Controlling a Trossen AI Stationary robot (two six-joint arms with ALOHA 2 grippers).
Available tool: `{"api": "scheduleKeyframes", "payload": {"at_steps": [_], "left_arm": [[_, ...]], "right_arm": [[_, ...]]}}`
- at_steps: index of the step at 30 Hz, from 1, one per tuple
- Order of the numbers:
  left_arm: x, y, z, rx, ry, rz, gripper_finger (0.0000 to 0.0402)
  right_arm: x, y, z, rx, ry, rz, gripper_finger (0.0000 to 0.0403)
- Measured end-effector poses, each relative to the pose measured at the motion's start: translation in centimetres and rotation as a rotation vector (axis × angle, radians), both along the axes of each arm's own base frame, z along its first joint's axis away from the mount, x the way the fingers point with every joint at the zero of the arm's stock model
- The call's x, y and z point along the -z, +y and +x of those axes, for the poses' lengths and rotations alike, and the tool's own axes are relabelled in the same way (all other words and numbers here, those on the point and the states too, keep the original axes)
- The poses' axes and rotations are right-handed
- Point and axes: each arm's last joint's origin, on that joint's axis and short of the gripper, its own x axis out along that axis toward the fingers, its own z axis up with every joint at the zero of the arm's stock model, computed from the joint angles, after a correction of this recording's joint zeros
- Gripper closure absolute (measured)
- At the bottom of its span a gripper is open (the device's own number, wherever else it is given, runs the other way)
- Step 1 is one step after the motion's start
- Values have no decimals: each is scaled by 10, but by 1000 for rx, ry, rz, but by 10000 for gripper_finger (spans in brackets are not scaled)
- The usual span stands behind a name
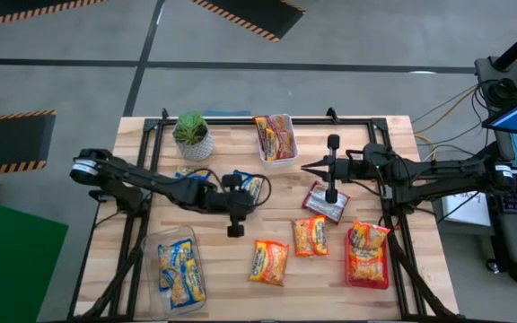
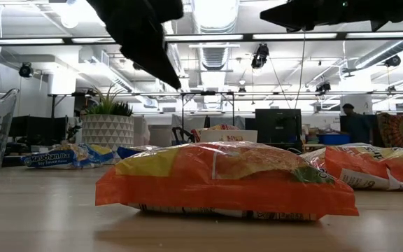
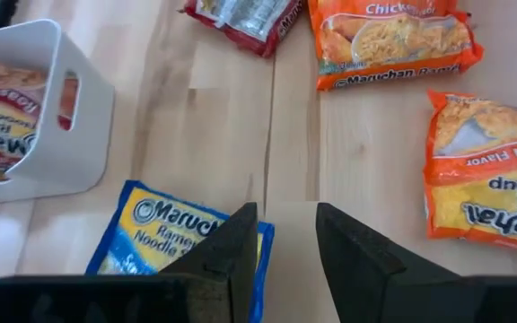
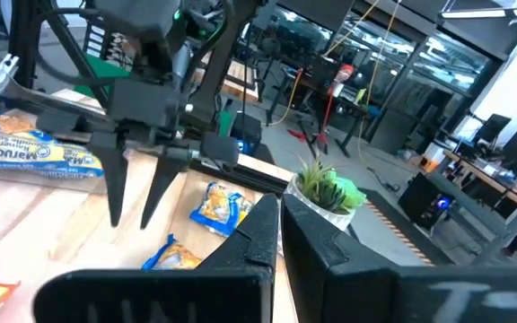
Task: Sort Maruchan noodles
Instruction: Put the top blue noodle pack into the transparent bin
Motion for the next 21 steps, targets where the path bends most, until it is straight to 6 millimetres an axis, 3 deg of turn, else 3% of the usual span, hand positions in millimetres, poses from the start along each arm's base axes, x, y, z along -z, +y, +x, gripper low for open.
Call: {"api": "scheduleKeyframes", "payload": {"at_steps": [5,10,16,21], "left_arm": [[-8,4,-17,-43,-44,5,302],[-11,12,-28,-215,-120,3,302],[-12,30,-28,-420,-181,-107,287],[1,48,-22,-579,-176,-210,249]], "right_arm": [[1,0,0,0,14,7,394],[4,0,0,4,37,3,394],[4,0,0,17,42,-22,394],[4,-2,0,59,48,-71,394]]}}
